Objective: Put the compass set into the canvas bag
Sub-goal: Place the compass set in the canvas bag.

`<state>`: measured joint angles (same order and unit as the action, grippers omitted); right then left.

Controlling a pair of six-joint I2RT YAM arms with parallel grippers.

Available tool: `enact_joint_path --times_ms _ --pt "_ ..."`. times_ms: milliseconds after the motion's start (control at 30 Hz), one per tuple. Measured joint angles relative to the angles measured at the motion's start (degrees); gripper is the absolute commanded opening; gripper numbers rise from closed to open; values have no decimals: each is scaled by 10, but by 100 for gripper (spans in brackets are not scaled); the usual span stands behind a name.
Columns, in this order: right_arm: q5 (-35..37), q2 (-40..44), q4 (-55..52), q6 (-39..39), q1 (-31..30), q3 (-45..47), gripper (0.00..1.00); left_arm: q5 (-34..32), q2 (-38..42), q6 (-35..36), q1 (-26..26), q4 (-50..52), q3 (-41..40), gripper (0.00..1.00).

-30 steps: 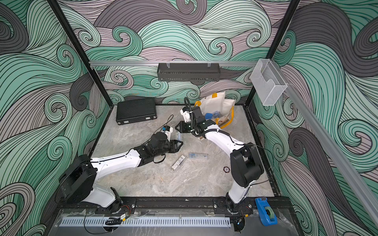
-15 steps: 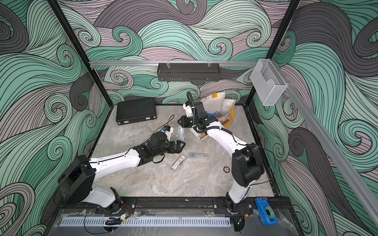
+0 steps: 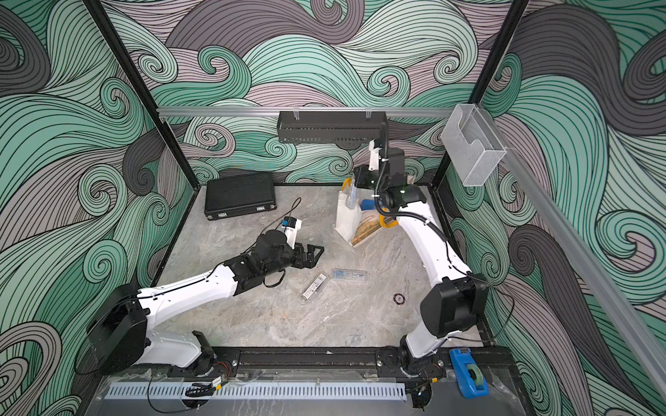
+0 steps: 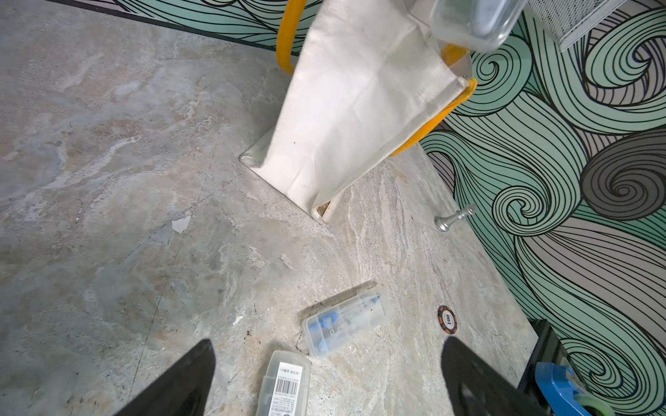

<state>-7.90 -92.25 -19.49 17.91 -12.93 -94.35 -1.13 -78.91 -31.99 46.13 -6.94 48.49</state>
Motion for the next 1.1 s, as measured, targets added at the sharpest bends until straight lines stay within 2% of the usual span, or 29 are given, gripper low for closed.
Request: enact_joint_path --times_ms 167,300,767,967,1100 --pt "53 -13 -14 -2 50 -18 0 -2 0 1 0 6 0 98" --pt "89 -47 -16 -5 65 -34 0 -3 -1 1 0 12 0 98" --pt "68 -227 -35 -5 57 -37 3 -12 -27 1 0 45 1 97" --pt "53 -235 -54 -5 57 -53 12 -12 -57 5 0 74 1 96" --pt "39 -235 -54 -5 57 -57 25 -12 -63 6 0 78 2 96"
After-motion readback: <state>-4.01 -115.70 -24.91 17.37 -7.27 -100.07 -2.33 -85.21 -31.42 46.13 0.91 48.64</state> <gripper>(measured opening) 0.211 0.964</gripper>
